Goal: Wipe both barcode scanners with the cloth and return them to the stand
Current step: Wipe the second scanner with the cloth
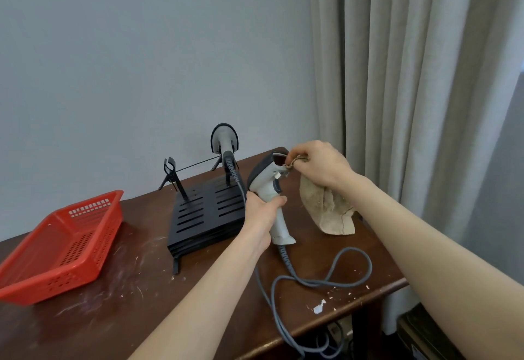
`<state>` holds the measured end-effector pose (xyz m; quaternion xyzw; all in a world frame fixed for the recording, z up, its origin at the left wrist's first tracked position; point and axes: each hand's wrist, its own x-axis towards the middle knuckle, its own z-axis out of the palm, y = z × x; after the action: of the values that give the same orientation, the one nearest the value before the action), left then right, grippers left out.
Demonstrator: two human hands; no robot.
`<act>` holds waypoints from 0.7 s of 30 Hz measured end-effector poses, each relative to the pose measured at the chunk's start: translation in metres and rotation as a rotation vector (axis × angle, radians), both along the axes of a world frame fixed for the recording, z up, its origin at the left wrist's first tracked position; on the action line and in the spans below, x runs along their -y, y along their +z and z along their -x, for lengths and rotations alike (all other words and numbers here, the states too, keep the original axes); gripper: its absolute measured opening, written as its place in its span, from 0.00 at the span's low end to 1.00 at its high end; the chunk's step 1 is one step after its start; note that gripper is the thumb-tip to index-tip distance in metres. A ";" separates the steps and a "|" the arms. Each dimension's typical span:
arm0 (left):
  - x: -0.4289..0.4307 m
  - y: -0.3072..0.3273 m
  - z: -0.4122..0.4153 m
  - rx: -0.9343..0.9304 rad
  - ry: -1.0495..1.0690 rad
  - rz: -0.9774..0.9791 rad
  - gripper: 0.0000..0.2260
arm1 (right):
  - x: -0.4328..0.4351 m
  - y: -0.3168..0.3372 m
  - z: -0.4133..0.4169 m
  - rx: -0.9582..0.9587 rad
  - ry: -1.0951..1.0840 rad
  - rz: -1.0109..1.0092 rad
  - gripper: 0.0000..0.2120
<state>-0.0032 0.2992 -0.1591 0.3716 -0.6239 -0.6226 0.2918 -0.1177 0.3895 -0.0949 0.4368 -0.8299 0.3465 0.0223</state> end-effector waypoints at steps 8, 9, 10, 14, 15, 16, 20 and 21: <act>0.002 -0.003 0.001 0.006 -0.007 -0.038 0.20 | -0.005 -0.009 0.008 0.188 -0.067 0.296 0.09; 0.001 -0.003 0.002 0.014 -0.009 -0.040 0.20 | -0.005 -0.008 0.003 0.212 -0.028 0.342 0.07; 0.000 -0.004 0.003 0.016 -0.014 -0.048 0.20 | -0.005 -0.006 -0.002 0.228 0.009 0.373 0.07; -0.005 -0.004 0.006 -0.027 -0.041 -0.125 0.20 | 0.000 -0.014 -0.008 0.160 0.086 0.273 0.11; -0.006 -0.003 0.006 -0.023 -0.034 -0.120 0.20 | 0.000 -0.016 -0.005 0.104 0.037 0.215 0.12; -0.005 -0.004 0.006 -0.016 -0.028 -0.104 0.20 | 0.000 -0.017 -0.002 0.045 -0.030 0.150 0.13; -0.007 -0.005 0.008 -0.005 -0.029 -0.087 0.20 | 0.000 -0.016 -0.001 0.000 -0.146 0.081 0.15; -0.008 -0.005 0.009 -0.014 -0.033 -0.090 0.20 | 0.002 -0.014 -0.004 0.032 -0.114 0.130 0.15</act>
<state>-0.0123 0.3068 -0.1640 0.3697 -0.5993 -0.6573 0.2686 -0.1137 0.3876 -0.1087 0.3809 -0.8293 0.4048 0.0569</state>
